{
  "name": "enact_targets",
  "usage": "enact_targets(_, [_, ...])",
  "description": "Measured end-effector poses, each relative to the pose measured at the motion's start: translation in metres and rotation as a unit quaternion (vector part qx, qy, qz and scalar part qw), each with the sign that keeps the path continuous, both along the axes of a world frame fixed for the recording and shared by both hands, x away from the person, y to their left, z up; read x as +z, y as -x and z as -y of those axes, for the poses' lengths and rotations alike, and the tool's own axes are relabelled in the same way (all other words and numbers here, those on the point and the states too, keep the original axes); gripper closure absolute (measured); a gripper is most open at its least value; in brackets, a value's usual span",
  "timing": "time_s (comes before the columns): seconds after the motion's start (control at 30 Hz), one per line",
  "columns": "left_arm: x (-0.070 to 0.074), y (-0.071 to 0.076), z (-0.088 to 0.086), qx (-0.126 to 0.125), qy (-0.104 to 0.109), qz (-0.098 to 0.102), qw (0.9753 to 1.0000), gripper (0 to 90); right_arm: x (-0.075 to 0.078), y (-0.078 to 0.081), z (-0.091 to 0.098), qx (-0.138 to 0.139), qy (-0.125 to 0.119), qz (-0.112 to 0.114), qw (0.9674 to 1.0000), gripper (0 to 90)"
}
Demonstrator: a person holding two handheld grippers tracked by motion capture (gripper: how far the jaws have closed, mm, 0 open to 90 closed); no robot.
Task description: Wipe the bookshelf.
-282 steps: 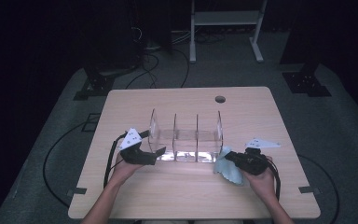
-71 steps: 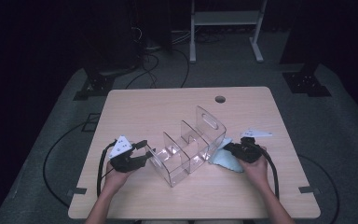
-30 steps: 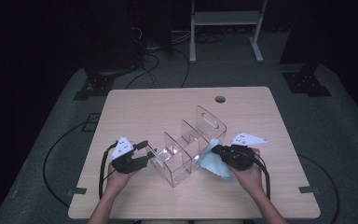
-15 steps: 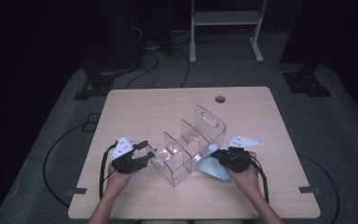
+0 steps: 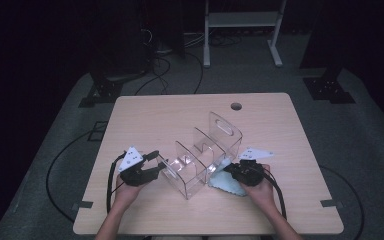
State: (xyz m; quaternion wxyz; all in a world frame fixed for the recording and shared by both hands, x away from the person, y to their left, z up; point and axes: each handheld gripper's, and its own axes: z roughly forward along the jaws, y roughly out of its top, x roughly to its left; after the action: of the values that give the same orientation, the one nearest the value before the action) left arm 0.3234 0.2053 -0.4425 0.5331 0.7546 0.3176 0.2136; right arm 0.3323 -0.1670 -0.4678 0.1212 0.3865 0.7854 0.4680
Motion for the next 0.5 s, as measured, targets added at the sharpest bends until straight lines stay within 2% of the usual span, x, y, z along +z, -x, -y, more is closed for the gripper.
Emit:
enact_targets(0.1, [0.000, 0.000, 0.000, 0.001, 0.000, 0.000, 1.0000, 46.9, -0.013, -0.005, -0.002, -0.002, 0.017, -0.018, 0.9997, 84.6])
enact_targets(0.2, [0.000, 0.000, 0.000, 0.000, 0.001, 0.000, 1.0000, 46.9, -0.022, -0.008, -0.003, -0.001, 0.020, -0.035, 0.9992, 84.6])
enact_targets(0.37, [0.000, 0.000, 0.000, 0.000, 0.000, 0.000, 1.0000, 46.9, -0.007, -0.004, 0.001, -0.004, 0.003, -0.010, 0.9999, 84.5])
enact_targets(0.5, [0.000, 0.000, 0.000, 0.000, 0.001, 0.000, 1.0000, 46.9, -0.012, -0.007, 0.000, -0.005, 0.007, -0.018, 0.9998, 84.5])
